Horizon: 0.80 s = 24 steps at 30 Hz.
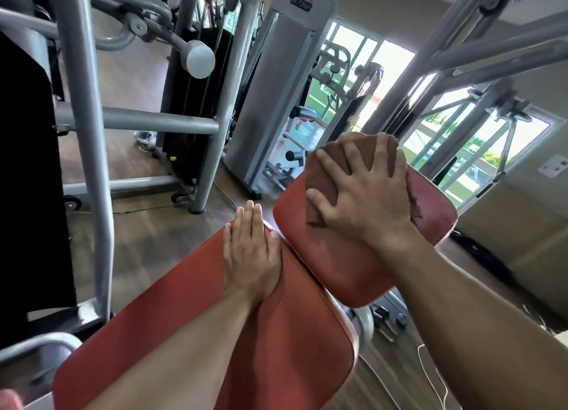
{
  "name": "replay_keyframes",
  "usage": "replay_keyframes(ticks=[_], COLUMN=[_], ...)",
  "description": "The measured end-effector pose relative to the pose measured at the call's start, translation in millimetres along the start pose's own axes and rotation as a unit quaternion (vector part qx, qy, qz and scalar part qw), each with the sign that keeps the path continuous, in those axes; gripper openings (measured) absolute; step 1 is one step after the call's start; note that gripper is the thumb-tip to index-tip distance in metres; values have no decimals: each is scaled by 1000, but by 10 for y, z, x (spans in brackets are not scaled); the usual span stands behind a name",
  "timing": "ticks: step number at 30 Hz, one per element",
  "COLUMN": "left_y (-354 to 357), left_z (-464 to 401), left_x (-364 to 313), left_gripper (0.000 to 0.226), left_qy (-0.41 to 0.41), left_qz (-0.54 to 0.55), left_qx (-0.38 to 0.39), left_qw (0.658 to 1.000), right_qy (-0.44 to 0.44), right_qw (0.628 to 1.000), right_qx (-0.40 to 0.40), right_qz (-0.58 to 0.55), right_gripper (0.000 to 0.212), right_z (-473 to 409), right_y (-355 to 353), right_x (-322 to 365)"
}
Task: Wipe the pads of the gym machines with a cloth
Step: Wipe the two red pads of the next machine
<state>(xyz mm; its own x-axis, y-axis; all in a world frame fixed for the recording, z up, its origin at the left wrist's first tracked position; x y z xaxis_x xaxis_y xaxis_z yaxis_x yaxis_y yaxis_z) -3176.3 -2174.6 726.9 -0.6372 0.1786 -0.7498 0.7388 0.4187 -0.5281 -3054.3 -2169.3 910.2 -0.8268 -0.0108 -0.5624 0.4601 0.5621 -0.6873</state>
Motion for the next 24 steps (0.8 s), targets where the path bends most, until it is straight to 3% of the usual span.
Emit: replay_keyframes(ticks=[4, 10, 16, 20, 24], left_y=[1, 9, 6, 6, 9], left_z=[8, 8, -9, 0, -4], left_x=[0, 11, 3, 11, 5], left_gripper=[73, 73, 75, 77, 77], left_qy=[-2, 0, 3, -3, -5], left_qz=[9, 16, 7, 8, 7], left_qx=[5, 5, -5, 5, 15], left_qw=[1000, 1000, 1000, 1000, 1000], right_qy=[54, -25, -96, -60, 28], right_qw=[998, 999, 994, 998, 999], right_qx=[30, 25, 20, 0, -12], right_qz=[-12, -22, -40, -17, -12], right_gripper=[70, 61, 59, 62, 67], right_z=[-186, -144, 618, 990, 1107], right_y=[11, 41, 169, 128, 30], right_x=[120, 280, 464, 221, -100])
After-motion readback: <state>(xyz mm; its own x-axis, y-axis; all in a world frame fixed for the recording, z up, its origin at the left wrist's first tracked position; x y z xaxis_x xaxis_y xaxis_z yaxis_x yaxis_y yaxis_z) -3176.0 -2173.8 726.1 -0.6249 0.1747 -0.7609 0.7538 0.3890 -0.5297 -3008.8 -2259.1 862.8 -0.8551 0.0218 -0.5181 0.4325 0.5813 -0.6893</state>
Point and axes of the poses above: each hand's wrist, its own z-axis away from the middle knuckle, its own y-axis out of the palm, x = y × z, the point moved 3 cm from there along -z, towards the middle knuckle
